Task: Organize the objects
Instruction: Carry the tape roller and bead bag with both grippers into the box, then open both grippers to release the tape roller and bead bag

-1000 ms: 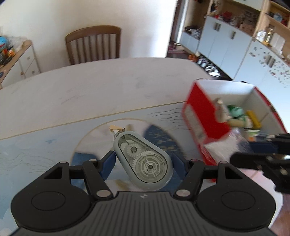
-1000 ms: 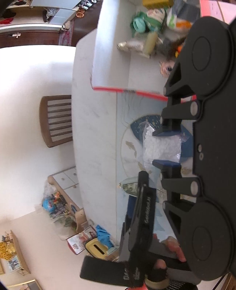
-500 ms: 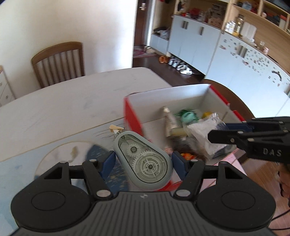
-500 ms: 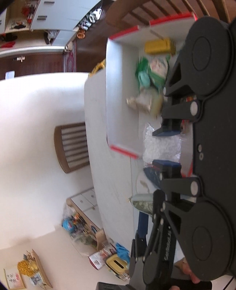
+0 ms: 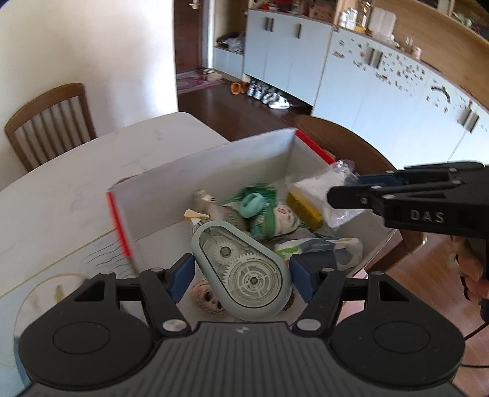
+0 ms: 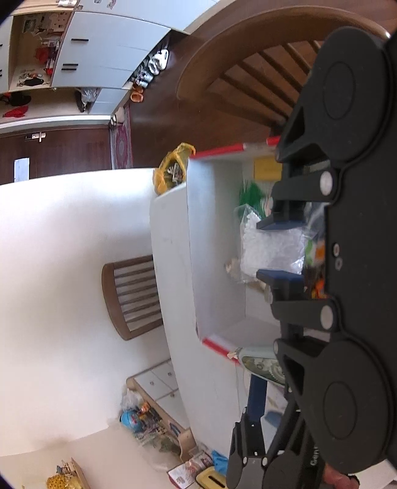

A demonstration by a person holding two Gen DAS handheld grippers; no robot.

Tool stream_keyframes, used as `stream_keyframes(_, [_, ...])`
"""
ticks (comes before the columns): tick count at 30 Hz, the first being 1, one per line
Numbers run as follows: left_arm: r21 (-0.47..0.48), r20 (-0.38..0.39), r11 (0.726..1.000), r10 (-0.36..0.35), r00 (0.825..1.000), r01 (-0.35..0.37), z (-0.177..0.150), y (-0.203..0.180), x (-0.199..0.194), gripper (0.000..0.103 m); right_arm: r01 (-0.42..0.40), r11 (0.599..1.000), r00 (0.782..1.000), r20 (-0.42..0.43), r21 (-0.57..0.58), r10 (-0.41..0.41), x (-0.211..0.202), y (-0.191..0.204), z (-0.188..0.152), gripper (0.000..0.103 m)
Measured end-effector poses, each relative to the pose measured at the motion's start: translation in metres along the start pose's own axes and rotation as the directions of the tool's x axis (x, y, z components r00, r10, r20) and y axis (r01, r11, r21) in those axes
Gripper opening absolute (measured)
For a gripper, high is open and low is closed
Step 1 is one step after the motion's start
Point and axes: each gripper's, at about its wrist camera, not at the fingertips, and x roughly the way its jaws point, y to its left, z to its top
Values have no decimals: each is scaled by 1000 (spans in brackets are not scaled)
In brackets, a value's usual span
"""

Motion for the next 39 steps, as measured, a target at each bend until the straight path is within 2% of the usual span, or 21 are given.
stream_keyframes(8, [30,-57,1000,9,998,-7,6,-21,37,68,-11,1000,998,-66,3,12,32,-15,-2,25])
stream_keyframes(12, [38,-74,999,36,997,-33,7,-21,51,68,-18,1000,996,-93,6,18,48,-16,-3,25])
stream_keyframes(23, [0,-112,999,50,992,-50,5,-13,73,68,-25,1000,986,-162,12,27,78,-15,-8,25])
stream_keyframes(39, [-99,-169,994,22,985,-39,2,-2,90,64,-26,1000,982,-188,9,27,80,-18,-10,29])
